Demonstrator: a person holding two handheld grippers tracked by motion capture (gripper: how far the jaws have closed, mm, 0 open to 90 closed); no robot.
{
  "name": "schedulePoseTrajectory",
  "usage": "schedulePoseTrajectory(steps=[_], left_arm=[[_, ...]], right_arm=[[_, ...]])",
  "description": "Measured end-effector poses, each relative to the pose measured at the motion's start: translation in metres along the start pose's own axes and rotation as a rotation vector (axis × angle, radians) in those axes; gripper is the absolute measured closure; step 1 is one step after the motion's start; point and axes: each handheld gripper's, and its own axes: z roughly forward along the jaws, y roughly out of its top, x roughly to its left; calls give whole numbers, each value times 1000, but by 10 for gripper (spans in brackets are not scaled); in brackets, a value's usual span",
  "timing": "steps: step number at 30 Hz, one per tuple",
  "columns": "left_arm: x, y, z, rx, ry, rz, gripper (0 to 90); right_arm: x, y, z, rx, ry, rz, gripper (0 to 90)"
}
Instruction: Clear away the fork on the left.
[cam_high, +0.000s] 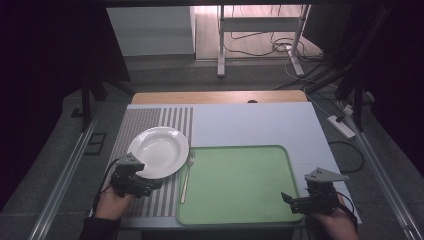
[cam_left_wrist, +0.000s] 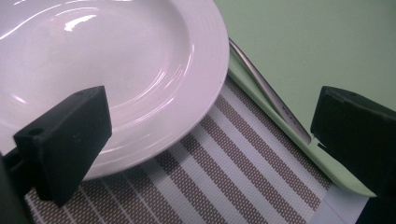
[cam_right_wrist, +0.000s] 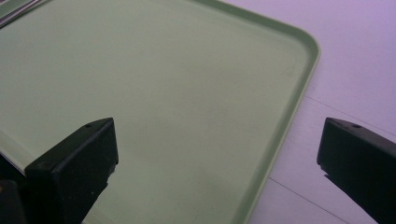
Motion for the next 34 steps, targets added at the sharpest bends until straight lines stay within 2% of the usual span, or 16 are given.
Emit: schedulePoseTrajectory(steps=[12, 19, 26, 29, 34], left_arm=[[5, -15, -17, -26, 62, -14, 0], [2, -15, -17, -3, 84, 7, 0], [3, -20, -24, 3, 120, 8, 0], [4, -22, -26, -3, 121, 5, 0], [3, -22, -25, 14, 128, 13, 0]], right_arm=[[0, 0, 0, 1, -1, 0, 0], [1, 1, 2, 20, 1, -9, 0], [1, 1, 4, 41, 2, -8, 0], [1, 1, 4, 44, 4, -8, 0], [1, 2, 5, 51, 2, -11, 0]])
